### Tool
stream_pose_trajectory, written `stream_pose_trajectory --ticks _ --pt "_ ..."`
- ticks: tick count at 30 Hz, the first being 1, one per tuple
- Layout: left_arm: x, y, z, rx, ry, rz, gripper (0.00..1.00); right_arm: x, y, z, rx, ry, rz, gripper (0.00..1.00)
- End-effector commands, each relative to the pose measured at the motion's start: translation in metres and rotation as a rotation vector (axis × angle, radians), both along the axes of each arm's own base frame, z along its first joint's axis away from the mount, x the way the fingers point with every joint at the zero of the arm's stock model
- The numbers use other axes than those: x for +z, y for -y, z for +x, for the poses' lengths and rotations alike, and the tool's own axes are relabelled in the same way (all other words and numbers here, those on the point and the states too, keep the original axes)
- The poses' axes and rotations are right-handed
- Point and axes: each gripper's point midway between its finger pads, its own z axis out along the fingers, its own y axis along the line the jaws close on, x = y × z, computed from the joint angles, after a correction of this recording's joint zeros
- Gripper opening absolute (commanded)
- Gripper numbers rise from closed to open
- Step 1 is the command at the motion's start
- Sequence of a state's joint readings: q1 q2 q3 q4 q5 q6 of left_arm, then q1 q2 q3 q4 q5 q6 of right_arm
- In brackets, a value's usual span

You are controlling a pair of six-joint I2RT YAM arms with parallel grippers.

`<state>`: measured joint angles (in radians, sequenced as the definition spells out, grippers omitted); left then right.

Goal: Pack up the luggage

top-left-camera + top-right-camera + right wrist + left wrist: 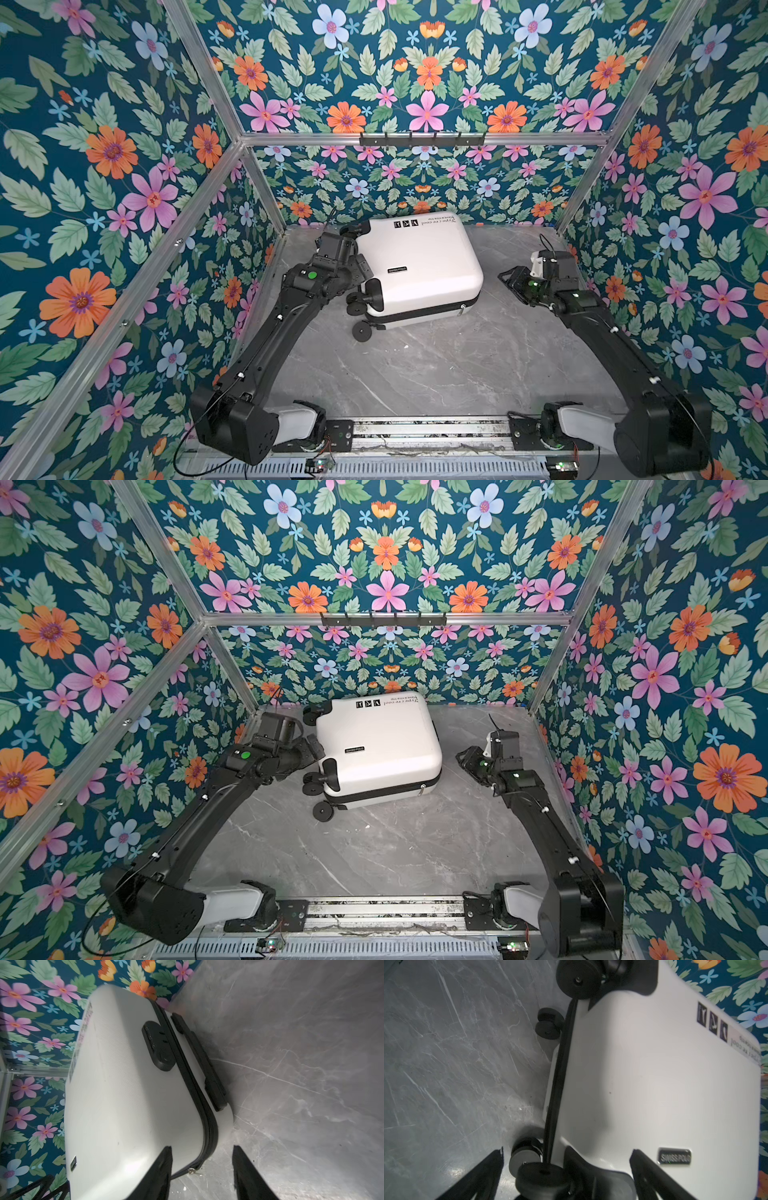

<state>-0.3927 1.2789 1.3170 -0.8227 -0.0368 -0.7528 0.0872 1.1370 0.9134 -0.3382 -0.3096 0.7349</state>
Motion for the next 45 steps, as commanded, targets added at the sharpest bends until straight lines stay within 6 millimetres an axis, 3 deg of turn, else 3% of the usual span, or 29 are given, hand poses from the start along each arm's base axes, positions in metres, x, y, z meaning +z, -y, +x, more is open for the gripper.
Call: stream_pose_trajectory --ticks 1,8,12,16,20,24,27,32,37,45 --pt "-0.002 -0.001 -0.029 -0.017 -0.083 -0.038 0.97 0.003 0.009 -0.019 0.010 0.047 -0.085 0.49" --pt "0.007 -0.006 -0.076 0.140 -0.179 -0.234 0.94 -0.023 0.009 -0.068 0.055 0.027 -0.114 0.48" --pt "-0.010 0.006 -0.092 0.290 -0.247 -0.475 0.94 -0.041 0.004 -0.081 0.073 -0.007 -0.124 0.47" --pt "-0.024 0.008 -0.083 0.440 -0.221 -0.653 0.91 -0.045 -0.025 -0.089 0.183 0.052 -0.261 0.48" --pt "-0.018 -0.013 -0.072 0.625 -0.115 -0.727 0.91 -0.046 -0.067 -0.096 0.303 0.151 -0.342 0.50" --pt "-0.012 -0.001 -0.048 0.653 -0.066 -0.882 0.89 -0.060 -0.094 -0.100 0.348 0.143 -0.356 0.49" --pt "-0.009 0.008 -0.037 0.635 -0.087 -0.886 0.90 -0.069 -0.106 -0.099 0.367 0.098 -0.369 0.49" --pt "-0.009 0.005 -0.027 0.672 -0.064 -0.882 0.92 -0.069 -0.114 -0.093 0.378 0.092 -0.385 0.49" --pt "-0.034 0.015 -0.023 0.679 -0.128 -0.895 0.92 -0.062 -0.116 -0.089 0.393 0.115 -0.405 0.49" --pt "-0.051 0.014 -0.009 0.699 -0.124 -0.878 0.87 -0.067 -0.110 -0.091 0.371 0.107 -0.414 0.49"
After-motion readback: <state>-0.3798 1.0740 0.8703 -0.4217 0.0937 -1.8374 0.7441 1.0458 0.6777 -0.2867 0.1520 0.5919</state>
